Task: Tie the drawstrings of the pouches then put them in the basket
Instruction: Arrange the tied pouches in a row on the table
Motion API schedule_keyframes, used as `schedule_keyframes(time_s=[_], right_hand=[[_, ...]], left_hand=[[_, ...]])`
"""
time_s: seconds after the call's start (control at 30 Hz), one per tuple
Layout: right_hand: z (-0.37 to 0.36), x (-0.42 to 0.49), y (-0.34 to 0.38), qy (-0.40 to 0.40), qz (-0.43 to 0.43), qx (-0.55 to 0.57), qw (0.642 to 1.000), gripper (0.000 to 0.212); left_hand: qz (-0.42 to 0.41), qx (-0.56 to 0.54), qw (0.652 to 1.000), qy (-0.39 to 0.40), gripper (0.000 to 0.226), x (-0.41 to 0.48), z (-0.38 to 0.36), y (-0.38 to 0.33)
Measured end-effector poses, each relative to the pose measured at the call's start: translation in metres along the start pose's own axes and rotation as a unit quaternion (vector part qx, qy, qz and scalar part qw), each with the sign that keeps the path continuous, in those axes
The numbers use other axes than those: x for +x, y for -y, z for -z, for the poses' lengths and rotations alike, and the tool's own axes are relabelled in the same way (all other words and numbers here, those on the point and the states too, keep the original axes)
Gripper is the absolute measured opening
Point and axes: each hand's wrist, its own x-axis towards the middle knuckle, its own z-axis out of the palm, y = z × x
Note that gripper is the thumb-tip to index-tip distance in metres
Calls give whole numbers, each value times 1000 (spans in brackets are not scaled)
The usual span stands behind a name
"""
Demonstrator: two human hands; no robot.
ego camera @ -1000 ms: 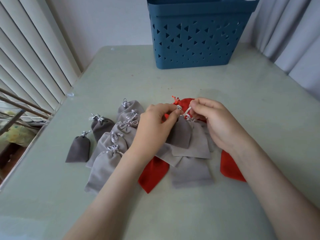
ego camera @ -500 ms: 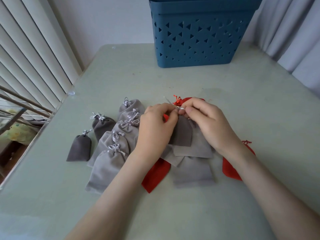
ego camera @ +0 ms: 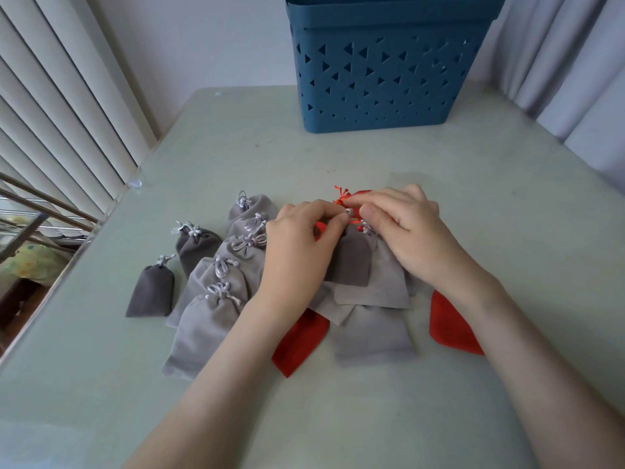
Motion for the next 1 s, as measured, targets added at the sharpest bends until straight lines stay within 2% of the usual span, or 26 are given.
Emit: schedule_keyframes(time_s=[0.1, 0.17, 0.27, 0.33, 0.43, 0.53, 0.63, 0.73, 0.83, 0.87, 0.93, 1.0], right_hand=[[0, -1, -4, 94, -33, -47, 994, 24], [1, -1, -2, 105, -45, -33, 993, 18], [5, 1, 0, 79, -58, 12, 995, 26], [6, 1, 1, 63, -61, 51, 995, 33], [7, 0, -3, 57, -58, 122, 989, 30], [9, 1, -7, 43, -71, 225, 971, 25], [9, 1, -6, 25, -107, 246, 963, 30], [6, 0, -3, 17, -142, 321, 936, 35], [4, -3, 3, 41, -123, 388, 912, 27], [3, -4, 5, 52, -100, 382, 917, 23], [-2, -7, 7, 58, -42, 296, 952, 19], [-6, -8, 7, 19, 12, 187, 982, 20]], left_hand=[[9, -26, 1000, 12, 13, 0, 2, -2], [50, -113, 992, 35, 21, 3, 5, -3], [100, -325, 935, 103, 12, 4, 7, -8], [104, -387, 907, 131, 14, 3, 8, -10], [96, -363, 917, 135, 17, 4, 11, -11], [88, -256, 956, 114, 14, 3, 10, -7], [66, -151, 983, 87, 13, 0, 3, -1], [70, -132, 986, 69, 17, 0, 1, -3], [87, -130, 987, 45, 15, 0, 1, -5], [93, -133, 986, 40, 12, 0, 0, -5], [104, -143, 984, 28, 10, 1, 0, -3], [103, -141, 984, 18, 12, 1, 0, -3]])
